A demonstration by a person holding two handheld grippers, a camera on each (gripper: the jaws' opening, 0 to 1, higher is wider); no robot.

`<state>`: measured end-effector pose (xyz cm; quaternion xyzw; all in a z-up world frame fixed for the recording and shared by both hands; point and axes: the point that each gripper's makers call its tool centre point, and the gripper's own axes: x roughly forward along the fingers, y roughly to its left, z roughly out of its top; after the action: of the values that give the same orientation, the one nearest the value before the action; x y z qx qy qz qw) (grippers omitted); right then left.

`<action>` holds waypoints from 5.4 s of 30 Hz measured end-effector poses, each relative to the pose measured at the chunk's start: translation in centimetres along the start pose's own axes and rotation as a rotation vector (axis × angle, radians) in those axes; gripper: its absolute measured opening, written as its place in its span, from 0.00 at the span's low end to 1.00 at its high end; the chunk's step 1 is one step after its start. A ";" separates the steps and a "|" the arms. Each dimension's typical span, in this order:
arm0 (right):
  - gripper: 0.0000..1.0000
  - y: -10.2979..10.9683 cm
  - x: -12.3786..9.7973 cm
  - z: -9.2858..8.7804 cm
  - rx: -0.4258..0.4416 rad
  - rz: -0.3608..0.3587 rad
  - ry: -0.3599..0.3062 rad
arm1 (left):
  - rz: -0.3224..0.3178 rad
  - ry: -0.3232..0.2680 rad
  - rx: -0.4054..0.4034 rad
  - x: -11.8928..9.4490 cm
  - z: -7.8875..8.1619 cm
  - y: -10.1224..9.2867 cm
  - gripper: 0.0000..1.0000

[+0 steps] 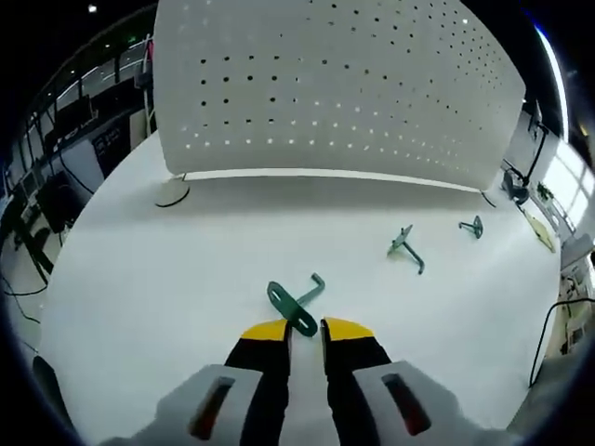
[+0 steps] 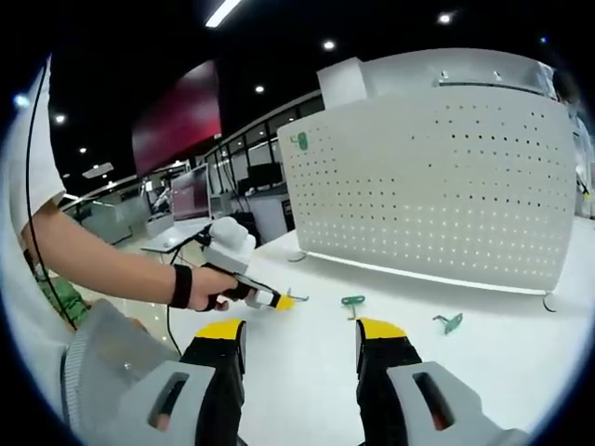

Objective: Insert the hook assembly into the mounting plate slot until the hook locks in place.

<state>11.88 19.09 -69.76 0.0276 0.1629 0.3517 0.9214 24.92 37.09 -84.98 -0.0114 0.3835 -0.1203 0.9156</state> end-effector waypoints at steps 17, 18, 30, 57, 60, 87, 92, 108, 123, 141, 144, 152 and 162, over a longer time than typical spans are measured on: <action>0.48 0.3 0.0 0.0 -0.010 0.011 0.012 | -0.004 -0.026 -0.016 -1.2 0.2 -0.2 0.03; 0.48 0.3 0.0 0.0 -0.011 0.011 0.014 | -0.003 -0.032 -0.016 -1.4 0.3 -0.2 0.03; 0.48 1.0 0.4 0.3 -0.014 0.039 0.005 | -0.070 -0.088 -0.061 -3.2 0.7 -1.8 0.02; 0.40 3.2 0.8 1.9 0.028 0.122 -0.053 | -0.254 -0.306 -0.138 -11.4 3.4 -7.2 0.02; 0.39 3.8 1.0 2.2 0.036 0.134 -0.066 | -0.259 -0.303 -0.129 -11.8 3.2 -7.2 0.02; 0.25 7.5 2.9 5.2 0.146 0.193 -0.152 | -0.465 -0.550 -0.173 -19.8 5.5 -10.0 0.03; 0.20 8.1 3.1 5.6 0.174 0.214 -0.148 | -0.500 -0.574 -0.166 -20.4 5.1 -10.7 0.03; 0.08 10.0 4.2 6.6 0.310 0.237 -0.157 | -0.580 -0.649 -0.072 -22.3 5.5 -10.3 0.03; 0.01 11.0 5.4 6.7 0.378 0.204 -0.132 | -0.621 -0.684 0.014 -22.7 5.7 -9.4 0.03; 0.01 10.8 7.6 7.9 0.214 0.096 -0.138 | -0.591 -0.696 0.050 -22.9 5.8 -6.3 0.08; 0.01 10.6 8.0 8.3 0.186 0.081 -0.140 | -0.591 -0.679 0.035 -22.9 5.5 -5.5 0.09; 0.01 9.7 9.2 9.8 0.110 0.009 -0.150 | -0.554 -0.667 0.076 -24.3 3.9 -3.6 0.15; 0.01 9.4 10.7 10.4 0.092 -0.048 -0.156 | -0.513 -0.627 0.084 -24.5 2.2 -1.4 0.21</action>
<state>16.67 33.77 -61.41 0.0934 0.1071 0.3185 0.9372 9.59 41.21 -66.10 -0.1054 0.0650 -0.3509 0.9282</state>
